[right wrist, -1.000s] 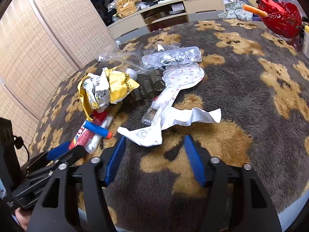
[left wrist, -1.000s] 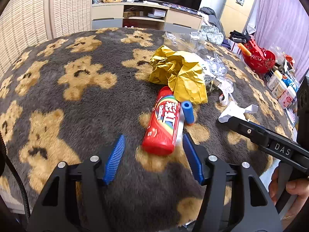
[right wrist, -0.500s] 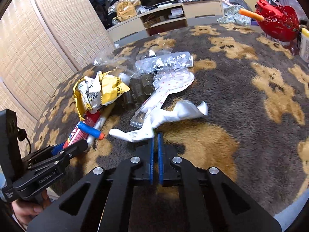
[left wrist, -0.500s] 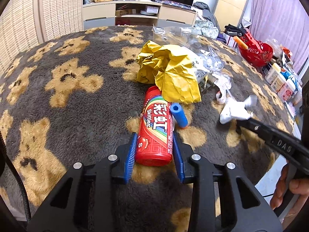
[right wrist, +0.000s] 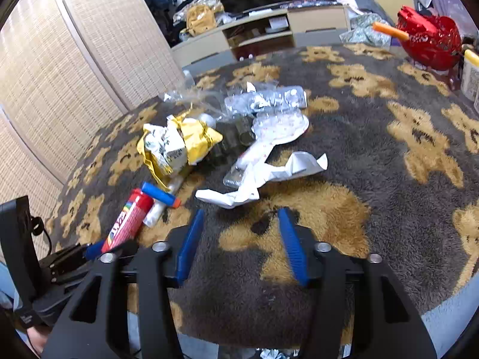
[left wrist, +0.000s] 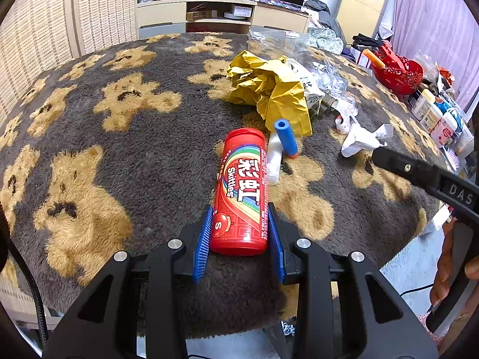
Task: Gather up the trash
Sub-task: 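Grasp white paper with the right gripper while the left carries the Skittles tube toward the bin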
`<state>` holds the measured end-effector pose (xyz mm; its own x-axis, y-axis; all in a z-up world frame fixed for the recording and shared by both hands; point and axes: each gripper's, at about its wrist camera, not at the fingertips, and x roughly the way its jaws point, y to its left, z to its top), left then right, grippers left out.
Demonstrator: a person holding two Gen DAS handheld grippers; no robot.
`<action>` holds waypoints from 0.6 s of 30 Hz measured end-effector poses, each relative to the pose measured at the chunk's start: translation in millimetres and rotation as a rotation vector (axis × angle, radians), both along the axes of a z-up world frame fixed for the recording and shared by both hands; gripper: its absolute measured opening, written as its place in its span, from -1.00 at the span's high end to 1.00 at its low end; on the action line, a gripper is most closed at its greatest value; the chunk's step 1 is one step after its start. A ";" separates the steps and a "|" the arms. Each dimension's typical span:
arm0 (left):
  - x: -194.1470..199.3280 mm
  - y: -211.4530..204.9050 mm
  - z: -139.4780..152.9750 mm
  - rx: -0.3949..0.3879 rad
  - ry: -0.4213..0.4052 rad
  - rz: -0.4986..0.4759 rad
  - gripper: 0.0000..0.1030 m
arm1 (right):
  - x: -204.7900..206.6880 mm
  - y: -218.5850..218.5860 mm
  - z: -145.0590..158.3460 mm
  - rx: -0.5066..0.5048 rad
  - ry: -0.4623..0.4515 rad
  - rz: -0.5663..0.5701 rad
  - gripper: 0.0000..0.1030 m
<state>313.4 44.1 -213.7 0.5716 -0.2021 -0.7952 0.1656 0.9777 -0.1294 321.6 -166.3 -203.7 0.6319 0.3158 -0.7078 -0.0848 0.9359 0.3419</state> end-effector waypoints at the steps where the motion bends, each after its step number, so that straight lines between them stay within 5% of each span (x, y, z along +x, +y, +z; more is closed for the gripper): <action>1: 0.0 0.7 -0.3 -0.002 0.000 -0.001 0.36 | 1.5 1.7 0.4 -0.005 -0.002 0.001 -0.07; 12: 3.0 1.1 -2.7 -0.006 -0.009 -0.015 0.36 | 31.2 13.1 -5.3 0.043 0.004 -0.002 -0.07; 18: 4.9 -0.8 -2.8 -0.003 -0.010 -0.017 0.36 | 27.1 14.6 -16.5 0.006 0.040 0.028 0.29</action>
